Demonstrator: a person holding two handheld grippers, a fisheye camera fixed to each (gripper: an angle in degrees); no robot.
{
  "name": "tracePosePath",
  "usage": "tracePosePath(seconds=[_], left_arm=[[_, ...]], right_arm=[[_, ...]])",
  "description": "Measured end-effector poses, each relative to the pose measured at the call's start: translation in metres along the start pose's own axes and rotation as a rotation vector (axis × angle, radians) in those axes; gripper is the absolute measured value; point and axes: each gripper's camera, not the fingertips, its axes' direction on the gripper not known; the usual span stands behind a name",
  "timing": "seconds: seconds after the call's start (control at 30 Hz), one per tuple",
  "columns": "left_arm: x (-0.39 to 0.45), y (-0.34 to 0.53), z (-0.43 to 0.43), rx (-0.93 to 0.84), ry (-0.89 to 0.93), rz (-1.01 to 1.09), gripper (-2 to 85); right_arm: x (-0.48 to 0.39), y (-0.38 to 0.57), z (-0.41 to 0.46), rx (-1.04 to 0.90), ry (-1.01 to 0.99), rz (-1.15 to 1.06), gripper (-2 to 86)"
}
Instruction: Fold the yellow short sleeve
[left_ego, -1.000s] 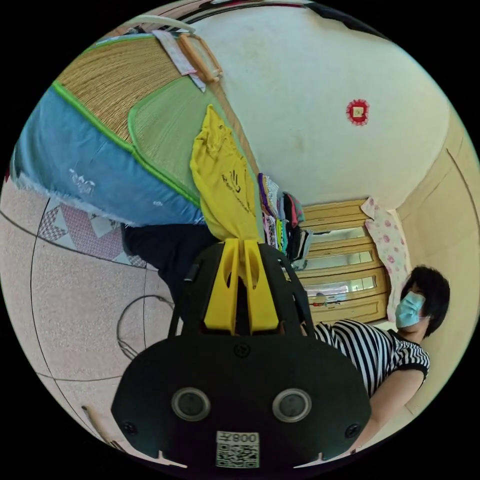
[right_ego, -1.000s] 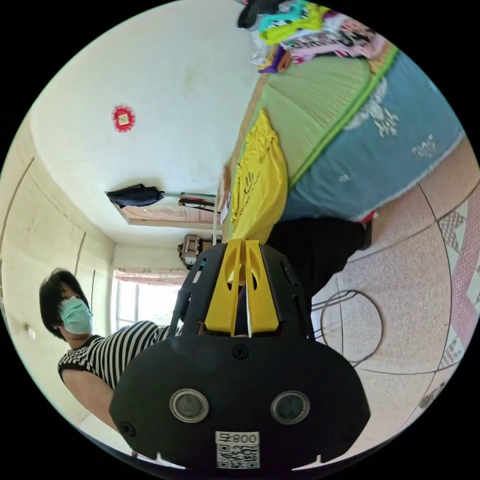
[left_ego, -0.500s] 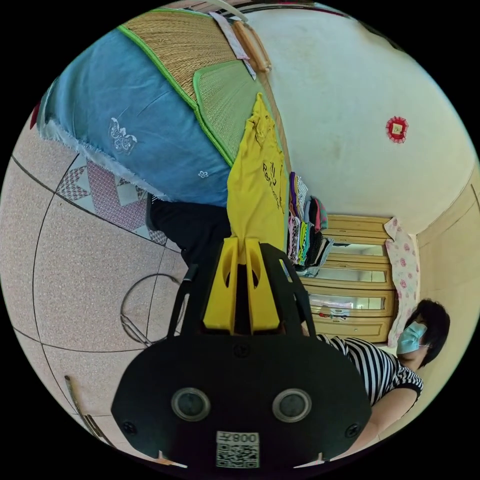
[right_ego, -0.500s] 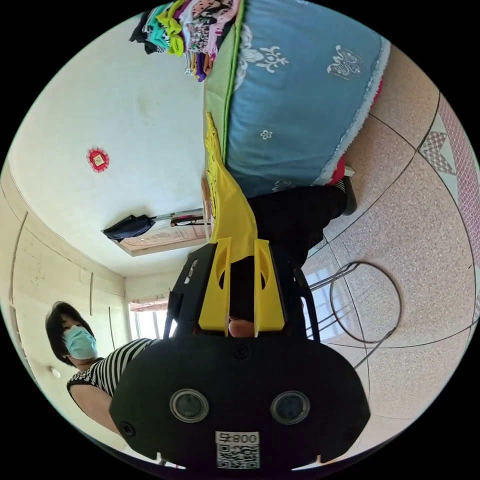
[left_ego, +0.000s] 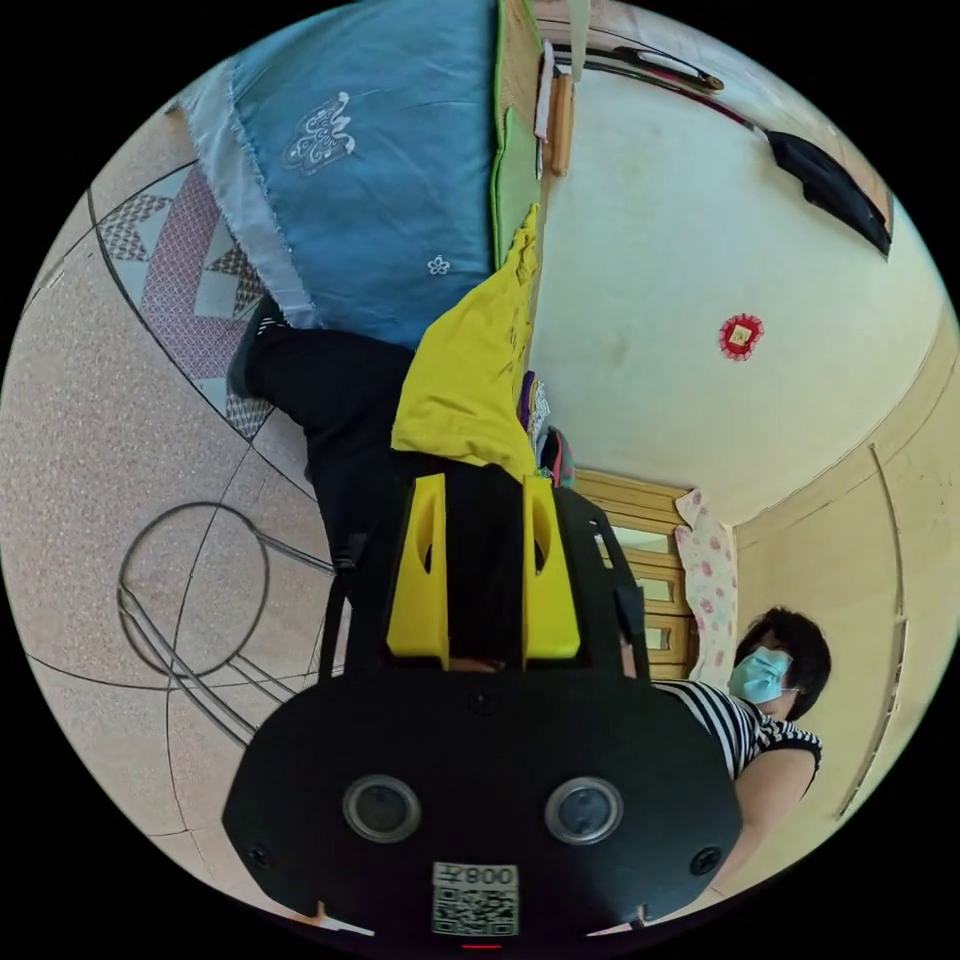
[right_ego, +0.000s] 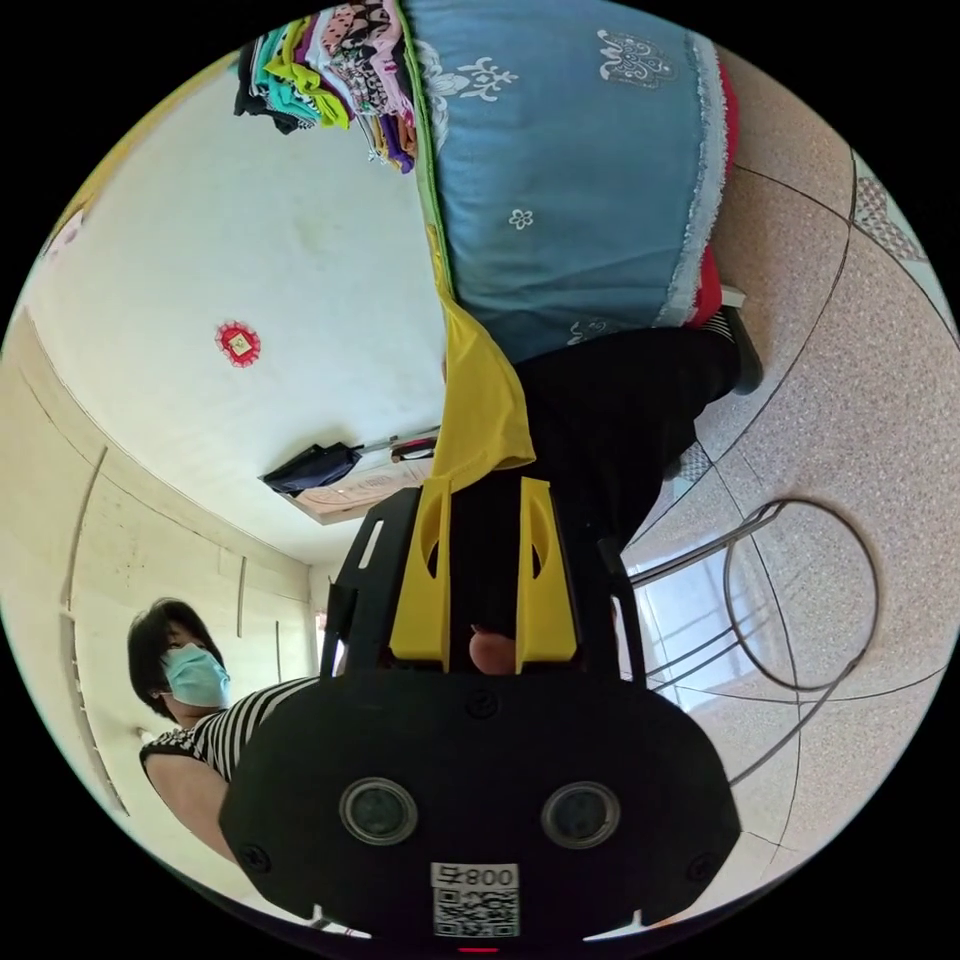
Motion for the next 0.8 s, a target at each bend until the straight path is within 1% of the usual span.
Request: tracePosePath(seconds=[0.2, 0.5, 0.7, 0.8], left_arm=[[-0.006, -0.010, 0.032, -0.068, 0.025, 0.004, 12.9], [-0.008, -0.029, 0.046, -0.067, 0.038, -0.008, 12.6], [-0.008, -0.036, 0.065, -0.093, 0.027, -0.034, 9.8], [-0.008, -0.036, 0.067, -0.090, 0.041, -0.035, 6.8]], right_arm=[[0.000, 0.006, 0.015, -0.019, -0.030, -0.011, 10.9], [0.003, 0.006, 0.022, 0.017, -0.063, -0.014, 11.0], [0.011, -0.003, 0.036, 0.017, -0.055, 0.017, 10.0], [0.009, -0.006, 0.043, -0.004, -0.035, 0.014, 8.3]])
